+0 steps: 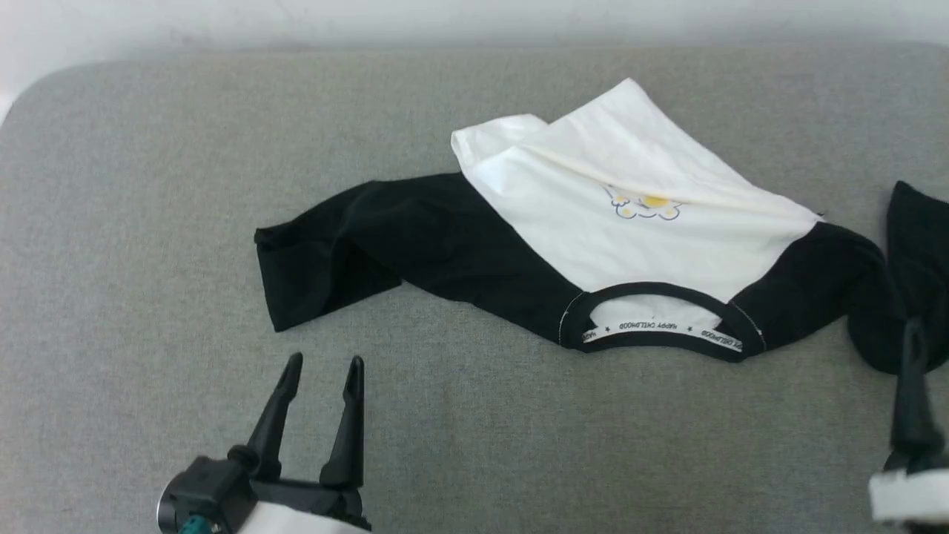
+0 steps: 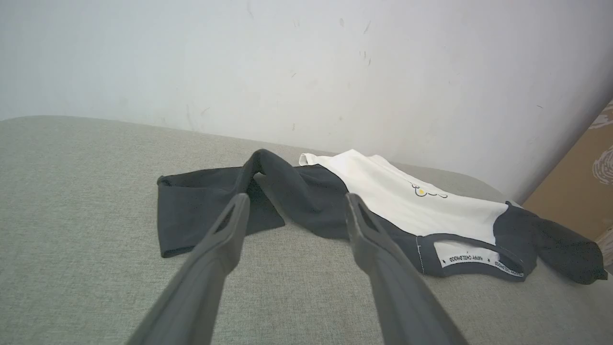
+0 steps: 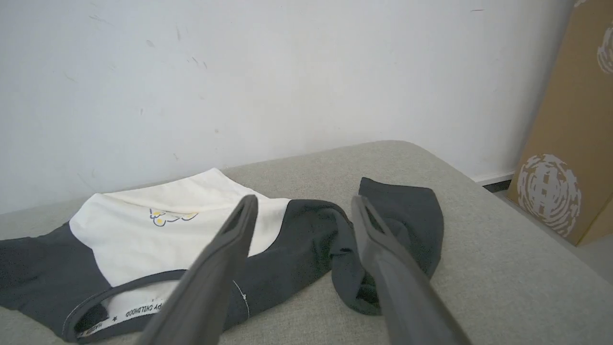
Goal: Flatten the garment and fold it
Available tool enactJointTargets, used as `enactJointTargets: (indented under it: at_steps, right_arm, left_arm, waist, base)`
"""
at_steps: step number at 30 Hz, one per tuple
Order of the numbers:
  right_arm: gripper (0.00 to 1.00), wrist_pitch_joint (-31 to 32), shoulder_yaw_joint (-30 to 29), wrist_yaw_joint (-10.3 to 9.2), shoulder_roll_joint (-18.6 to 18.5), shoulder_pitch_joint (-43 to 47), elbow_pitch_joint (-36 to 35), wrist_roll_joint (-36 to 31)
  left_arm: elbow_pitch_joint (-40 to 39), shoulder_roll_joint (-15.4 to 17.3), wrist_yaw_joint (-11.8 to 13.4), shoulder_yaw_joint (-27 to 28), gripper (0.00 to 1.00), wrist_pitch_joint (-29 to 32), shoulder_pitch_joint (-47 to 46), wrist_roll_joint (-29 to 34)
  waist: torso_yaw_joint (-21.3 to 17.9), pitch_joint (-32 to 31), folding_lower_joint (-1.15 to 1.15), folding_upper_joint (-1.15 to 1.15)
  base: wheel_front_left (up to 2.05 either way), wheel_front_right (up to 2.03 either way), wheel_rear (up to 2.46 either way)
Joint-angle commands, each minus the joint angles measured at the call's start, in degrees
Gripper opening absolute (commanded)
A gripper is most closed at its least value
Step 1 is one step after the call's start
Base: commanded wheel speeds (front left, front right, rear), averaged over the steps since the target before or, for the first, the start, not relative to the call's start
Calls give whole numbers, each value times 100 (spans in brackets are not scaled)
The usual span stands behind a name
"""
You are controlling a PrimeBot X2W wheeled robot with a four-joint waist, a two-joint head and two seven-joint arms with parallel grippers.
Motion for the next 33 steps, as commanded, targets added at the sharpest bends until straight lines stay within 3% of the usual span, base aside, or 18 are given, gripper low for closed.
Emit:
enactJointTargets:
  at_steps: [1,4,8,16,24,27,33]
  right_arm:
    - [100,-187,40,-4,15,82,130,70]
    - [100,-604,430,-4,15,302,689,275]
    - [100,-773,1011,-4,16,349,887,213]
    - [100,-809,859,-4,16,271,725,-38]
    - [100,-810,678,-4,17,207,587,-107]
    - [100,-811,712,-4,17,179,587,-103]
    - [100,-811,867,-4,17,44,623,-100]
  left_arm:
    - [-20,-7,18,18,100,-26,76,47]
    - [-6,-9,51,-3,100,-26,234,38]
    - [81,-12,133,-154,100,-26,331,-74]
    - [220,32,160,-460,100,180,-111,-4]
    - [565,152,74,-1044,100,1918,-1202,154]
    - [843,67,103,-1222,100,2542,-1640,-96]
    - [1638,-1,230,-1598,100,3001,-2383,-488]
  waist:
    - [-90,-130,1,0]
    - [-128,-252,1,0]
    - [-142,-343,1,0]
    - [-43,-402,1,0]
    - [60,-189,1,0]
    - [68,-82,1,0]
    - [-28,155,1,0]
  base:
    - [0,0,0]
    - [0,0,0]
    - [0,0,0]
    - [0,0,0]
    - [0,0,0]
    - [0,0,0]
    - [0,0,0]
